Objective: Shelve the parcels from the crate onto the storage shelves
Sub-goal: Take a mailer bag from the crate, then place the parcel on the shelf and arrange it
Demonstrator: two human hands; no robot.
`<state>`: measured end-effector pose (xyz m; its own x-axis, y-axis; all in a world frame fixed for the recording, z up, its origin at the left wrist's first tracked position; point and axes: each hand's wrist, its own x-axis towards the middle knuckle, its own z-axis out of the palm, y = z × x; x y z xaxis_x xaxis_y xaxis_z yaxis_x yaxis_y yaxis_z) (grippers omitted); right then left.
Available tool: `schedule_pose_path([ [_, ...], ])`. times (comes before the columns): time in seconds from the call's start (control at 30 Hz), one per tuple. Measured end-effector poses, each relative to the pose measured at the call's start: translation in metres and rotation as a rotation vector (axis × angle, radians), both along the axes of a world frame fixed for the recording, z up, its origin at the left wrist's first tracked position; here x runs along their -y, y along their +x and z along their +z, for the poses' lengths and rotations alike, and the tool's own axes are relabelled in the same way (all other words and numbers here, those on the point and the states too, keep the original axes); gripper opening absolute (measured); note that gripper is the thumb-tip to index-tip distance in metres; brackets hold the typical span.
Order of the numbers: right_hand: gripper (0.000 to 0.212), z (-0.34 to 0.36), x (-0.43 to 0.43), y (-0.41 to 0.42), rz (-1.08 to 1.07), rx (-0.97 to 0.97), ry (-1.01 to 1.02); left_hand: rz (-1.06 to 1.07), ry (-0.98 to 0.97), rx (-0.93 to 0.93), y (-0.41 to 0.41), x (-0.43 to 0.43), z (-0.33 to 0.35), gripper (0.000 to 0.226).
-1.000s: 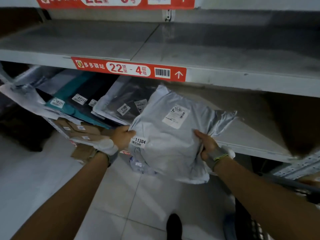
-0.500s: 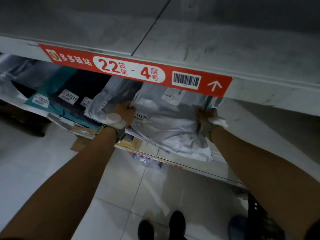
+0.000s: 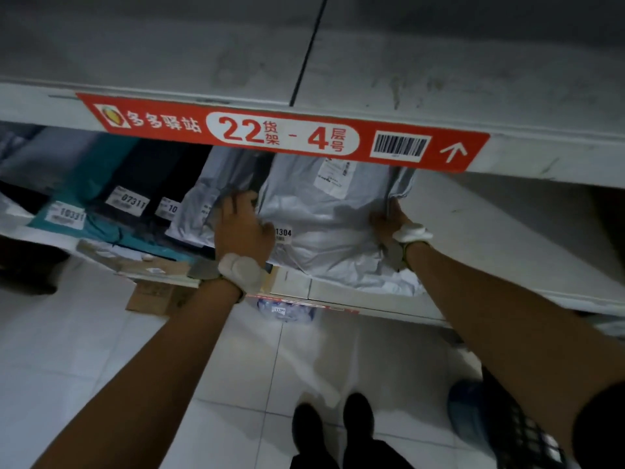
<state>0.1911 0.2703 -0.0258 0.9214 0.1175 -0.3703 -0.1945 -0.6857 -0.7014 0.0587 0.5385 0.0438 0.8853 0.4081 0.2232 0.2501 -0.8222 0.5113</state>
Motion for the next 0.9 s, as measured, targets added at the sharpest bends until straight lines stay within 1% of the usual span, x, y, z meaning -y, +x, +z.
schedule_pose_path([
  [0.03, 0.085, 0.004, 0.004, -0.007, -0.017, 0.007, 0.028, -0.053, 0.057, 0.017, -0.005, 0.007, -0.001, 0.050],
  [0.07, 0.079, 0.008, 0.008, -0.015, -0.030, 0.031, 0.026, -0.123, 0.088, 0.024, -0.009, 0.015, 0.001, 0.053],
  [0.1, 0.073, 0.012, 0.012, -0.025, -0.034, 0.052, -0.004, -0.200, 0.093, 0.021, -0.011, 0.022, 0.002, 0.052],
  [0.13, 0.073, 0.017, 0.018, -0.037, -0.041, 0.077, -0.047, -0.275, 0.085, 0.003, -0.012, 0.029, 0.004, 0.049],
  [0.2, 0.077, 0.024, 0.031, -0.060, -0.074, 0.077, -0.128, -0.403, 0.064, -0.036, -0.011, 0.044, 0.004, 0.043],
  [0.23, 0.076, 0.026, 0.043, -0.071, -0.086, 0.074, -0.166, -0.459, 0.042, -0.068, -0.011, 0.055, 0.005, 0.039],
  [0.3, 0.067, 0.029, 0.066, -0.091, -0.090, 0.096, -0.247, -0.555, 0.013, -0.161, -0.012, 0.077, 0.008, 0.035],
  [0.33, 0.063, 0.036, 0.093, -0.112, -0.114, 0.105, -0.281, -0.642, 0.023, -0.190, -0.015, 0.103, 0.013, 0.034],
  [0.4, 0.059, 0.044, 0.117, -0.128, -0.082, 0.109, -0.307, -0.717, 0.044, -0.243, -0.016, 0.124, 0.013, 0.034],
  [0.5, 0.052, 0.058, 0.155, -0.150, -0.048, 0.094, -0.344, -0.776, 0.048, -0.291, -0.018, 0.157, 0.016, 0.036],
  [0.6, 0.042, 0.063, 0.225, -0.178, -0.080, 0.062, -0.392, -0.837, 0.030, -0.310, -0.027, 0.222, 0.021, 0.038],
  [0.67, 0.034, 0.059, 0.247, -0.185, -0.080, 0.046, -0.410, -0.855, 0.020, -0.328, -0.029, 0.243, 0.020, 0.038],
  [0.7, 0.033, 0.058, 0.266, -0.193, -0.124, 0.055, -0.415, -0.866, 0.030, -0.344, -0.032, 0.263, 0.015, 0.037],
  [0.73, 0.033, 0.051, 0.287, -0.199, -0.191, 0.068, -0.375, -0.879, 0.038, -0.353, -0.036, 0.282, 0.011, 0.037],
  [0.8, 0.042, 0.038, 0.341, -0.218, -0.317, 0.054, -0.317, -0.903, 0.040, -0.381, -0.047, 0.332, 0.001, 0.037],
  [0.9, 0.051, 0.021, 0.419, -0.247, -0.409, -0.029, -0.241, -0.915, 0.014, -0.453, -0.065, 0.394, -0.019, 0.037],
])
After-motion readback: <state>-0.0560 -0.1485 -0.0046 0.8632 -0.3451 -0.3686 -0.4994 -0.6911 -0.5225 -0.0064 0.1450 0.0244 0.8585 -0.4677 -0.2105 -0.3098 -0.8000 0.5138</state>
